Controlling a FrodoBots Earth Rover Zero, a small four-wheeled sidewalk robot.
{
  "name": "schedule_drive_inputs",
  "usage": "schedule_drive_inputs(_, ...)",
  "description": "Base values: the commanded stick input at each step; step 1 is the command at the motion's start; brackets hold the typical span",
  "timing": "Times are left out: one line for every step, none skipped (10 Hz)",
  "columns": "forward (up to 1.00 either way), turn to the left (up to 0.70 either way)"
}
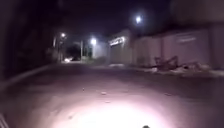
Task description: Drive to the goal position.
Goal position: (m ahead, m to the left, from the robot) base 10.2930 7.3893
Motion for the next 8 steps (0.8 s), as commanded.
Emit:
schedule_drive_inputs(0.70,0.01)
schedule_drive_inputs(0.70,0.01)
schedule_drive_inputs(0.59,0.01)
schedule_drive_inputs(0.00,0.00)
schedule_drive_inputs(0.00,0.00)
schedule_drive_inputs(0.00,0.00)
schedule_drive_inputs(0.70,0.01)
schedule_drive_inputs(0.70,0.01)
